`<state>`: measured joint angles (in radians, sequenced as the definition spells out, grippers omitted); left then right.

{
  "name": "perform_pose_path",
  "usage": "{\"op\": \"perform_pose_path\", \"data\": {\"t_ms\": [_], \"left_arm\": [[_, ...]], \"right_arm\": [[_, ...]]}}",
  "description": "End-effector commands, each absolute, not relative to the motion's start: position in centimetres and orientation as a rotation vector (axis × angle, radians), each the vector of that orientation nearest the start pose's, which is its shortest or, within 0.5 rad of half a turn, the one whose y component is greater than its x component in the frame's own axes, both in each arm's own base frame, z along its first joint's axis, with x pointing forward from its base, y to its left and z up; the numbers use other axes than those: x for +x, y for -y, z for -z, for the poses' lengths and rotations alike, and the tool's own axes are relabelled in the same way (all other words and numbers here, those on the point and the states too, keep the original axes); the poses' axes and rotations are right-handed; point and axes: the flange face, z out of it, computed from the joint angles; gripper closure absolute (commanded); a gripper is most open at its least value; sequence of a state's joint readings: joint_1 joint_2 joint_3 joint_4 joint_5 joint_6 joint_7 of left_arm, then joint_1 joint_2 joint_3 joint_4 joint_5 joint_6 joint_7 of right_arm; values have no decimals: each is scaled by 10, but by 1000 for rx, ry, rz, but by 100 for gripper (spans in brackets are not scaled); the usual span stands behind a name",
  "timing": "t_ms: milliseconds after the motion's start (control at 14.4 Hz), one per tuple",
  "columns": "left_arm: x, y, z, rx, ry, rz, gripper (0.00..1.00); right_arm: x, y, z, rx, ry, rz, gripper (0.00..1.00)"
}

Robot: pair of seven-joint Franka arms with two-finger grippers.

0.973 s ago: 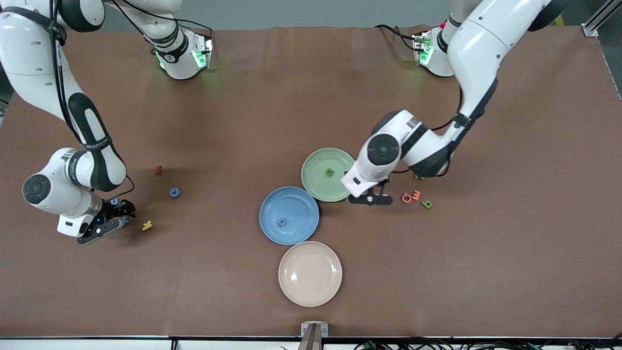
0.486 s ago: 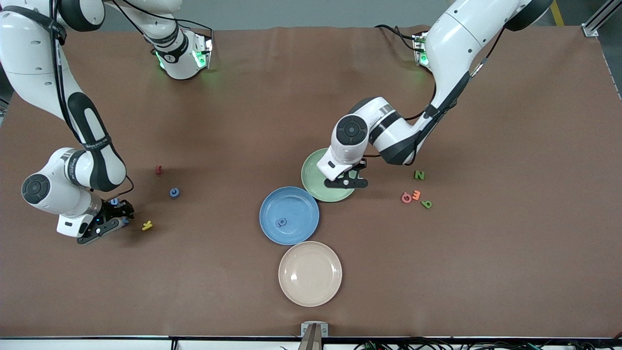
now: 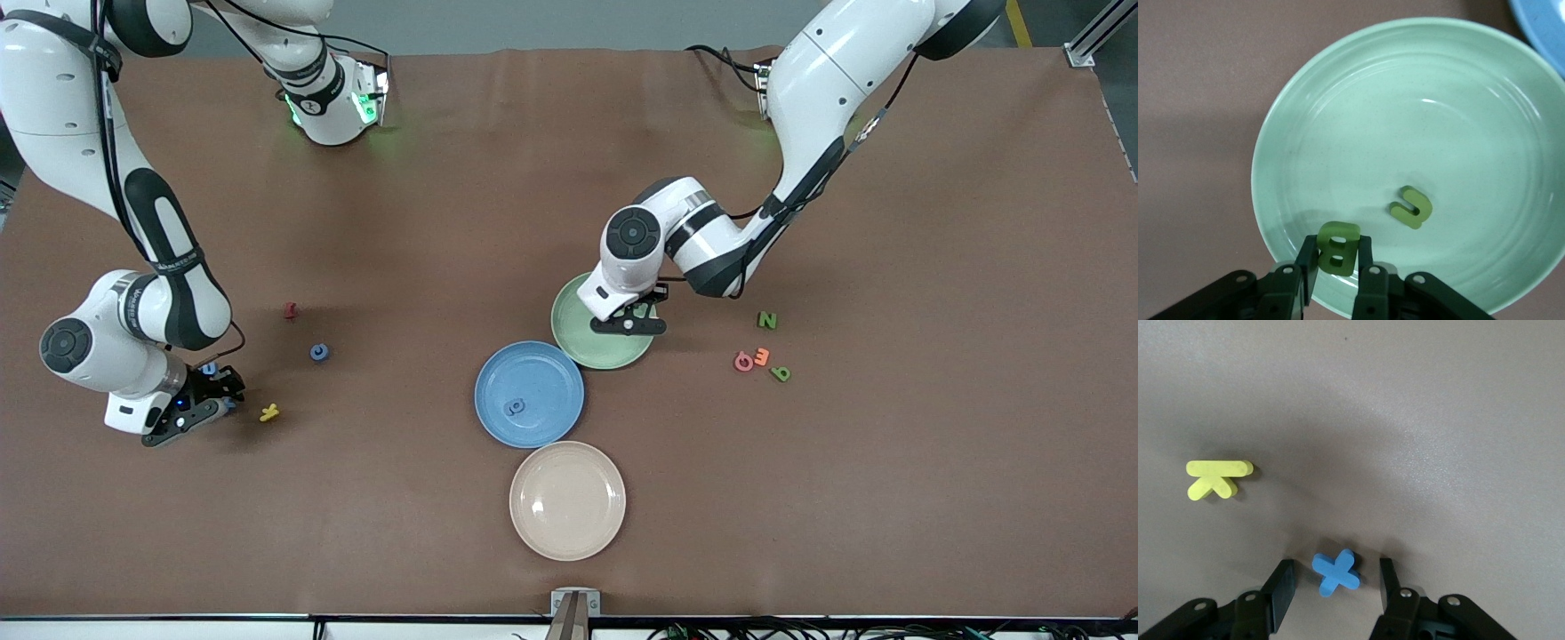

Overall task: Sort letters by color into matching plates
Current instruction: 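Place the B on the green plate while the right gripper grasps x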

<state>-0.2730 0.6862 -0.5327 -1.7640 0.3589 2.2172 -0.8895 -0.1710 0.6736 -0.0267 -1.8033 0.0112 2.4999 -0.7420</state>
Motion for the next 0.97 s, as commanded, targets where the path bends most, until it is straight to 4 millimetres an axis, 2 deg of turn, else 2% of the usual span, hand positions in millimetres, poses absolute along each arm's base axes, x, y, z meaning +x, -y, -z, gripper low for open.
{"op": "perform_pose_path", "data": {"t_ms": [0, 208, 278, 347, 417, 556, 834, 903], "left_arm": [[472, 438, -211, -3090, -101, -153, 76], [474, 437, -213, -3091, -96, -150, 29], [476, 436, -214, -3092, -89, -146, 20], [478, 434, -218, -3096, -82, -139, 14], [480, 433, -219, -3098, -76, -135, 10], [495, 418, -226, -3102, -43, -120, 6], [514, 377, -235, -3086, 23, -108, 6], [516, 365, -240, -3079, 13, -100, 6]], "right_arm": [[640, 123, -165, -3032, 902, 40, 54], [640, 121, -165, -3032, 895, 41, 84], [641, 122, -165, -3036, 884, 38, 95], [640, 122, -165, -3034, 872, 39, 98], [641, 122, -166, -3034, 870, 40, 99], [641, 122, -166, -3034, 868, 40, 99], [642, 118, -170, -3037, 792, 45, 100], [643, 110, -173, -3034, 747, 15, 100]]}}
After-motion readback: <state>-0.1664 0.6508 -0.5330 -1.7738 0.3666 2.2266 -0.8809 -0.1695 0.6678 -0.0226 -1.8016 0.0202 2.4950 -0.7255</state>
